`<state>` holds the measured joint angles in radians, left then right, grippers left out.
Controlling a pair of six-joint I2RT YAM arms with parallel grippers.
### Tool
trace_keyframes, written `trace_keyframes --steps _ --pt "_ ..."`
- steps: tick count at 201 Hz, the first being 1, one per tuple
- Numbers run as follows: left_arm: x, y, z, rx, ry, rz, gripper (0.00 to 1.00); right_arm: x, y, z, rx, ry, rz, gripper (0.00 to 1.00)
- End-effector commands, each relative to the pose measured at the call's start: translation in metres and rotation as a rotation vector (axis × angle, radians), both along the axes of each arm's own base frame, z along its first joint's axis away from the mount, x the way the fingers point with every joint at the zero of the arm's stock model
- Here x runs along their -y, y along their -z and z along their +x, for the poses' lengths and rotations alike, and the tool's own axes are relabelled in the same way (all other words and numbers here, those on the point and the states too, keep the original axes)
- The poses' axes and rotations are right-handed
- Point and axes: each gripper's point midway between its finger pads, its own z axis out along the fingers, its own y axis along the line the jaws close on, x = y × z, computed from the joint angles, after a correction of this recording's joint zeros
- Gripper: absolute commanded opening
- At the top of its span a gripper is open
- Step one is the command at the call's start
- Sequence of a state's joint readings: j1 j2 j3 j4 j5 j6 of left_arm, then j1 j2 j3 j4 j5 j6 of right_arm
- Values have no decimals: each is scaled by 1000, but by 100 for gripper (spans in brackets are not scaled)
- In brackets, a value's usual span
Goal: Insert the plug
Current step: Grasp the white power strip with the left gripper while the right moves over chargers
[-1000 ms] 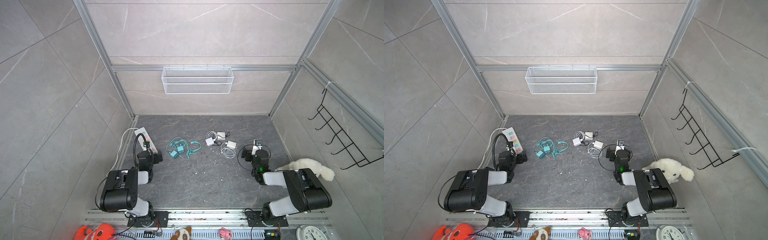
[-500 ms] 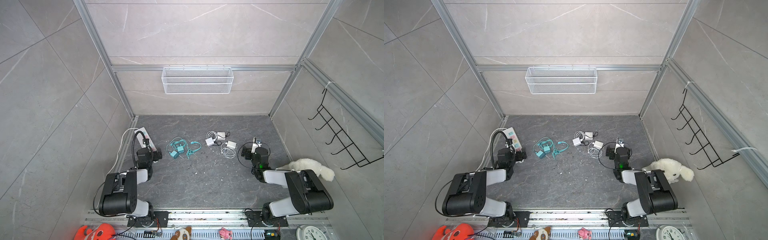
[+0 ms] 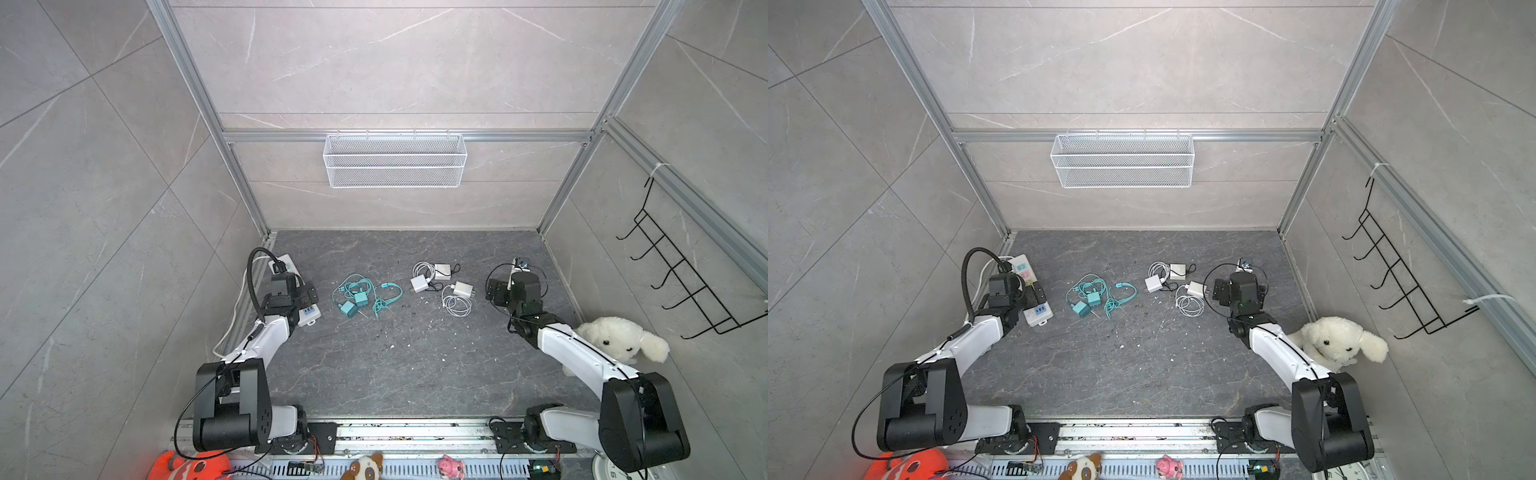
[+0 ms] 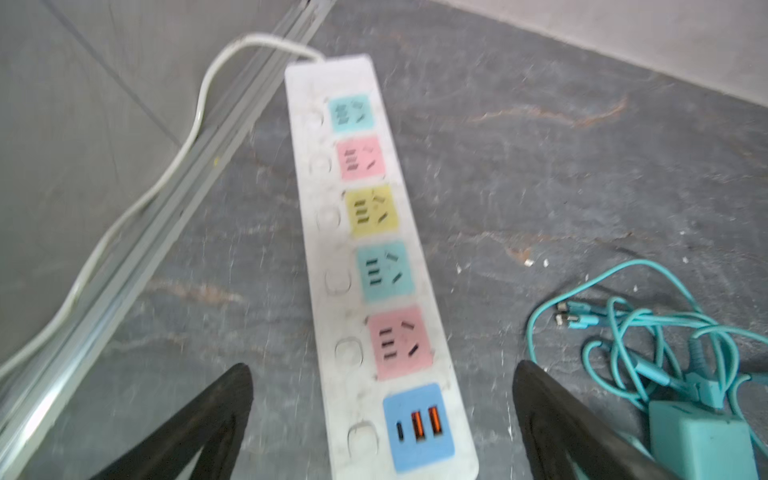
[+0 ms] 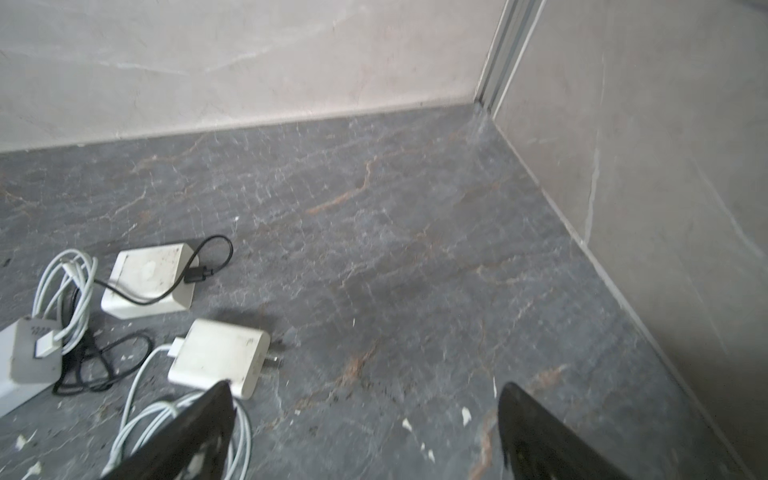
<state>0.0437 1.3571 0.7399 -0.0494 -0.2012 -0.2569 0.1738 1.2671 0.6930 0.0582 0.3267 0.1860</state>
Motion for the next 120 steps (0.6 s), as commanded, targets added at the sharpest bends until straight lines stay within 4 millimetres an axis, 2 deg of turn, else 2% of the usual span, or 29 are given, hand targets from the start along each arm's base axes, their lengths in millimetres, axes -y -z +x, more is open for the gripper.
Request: trace_keyframes --steps 1,47,87,120 --pt "-5 7 -35 -131 -123 -58 100 -8 21 -31 -167 24 35 99" --pt "-2 5 -57 -174 -197 -133 100 -53 18 -55 -242 -56 46 99" --pt "-4 14 -76 -231 -235 -134 100 -101 24 -73 -331 -168 -15 99" --pt "-2 18 -72 -235 -235 -159 100 -131 22 -87 -340 -241 -86 99"
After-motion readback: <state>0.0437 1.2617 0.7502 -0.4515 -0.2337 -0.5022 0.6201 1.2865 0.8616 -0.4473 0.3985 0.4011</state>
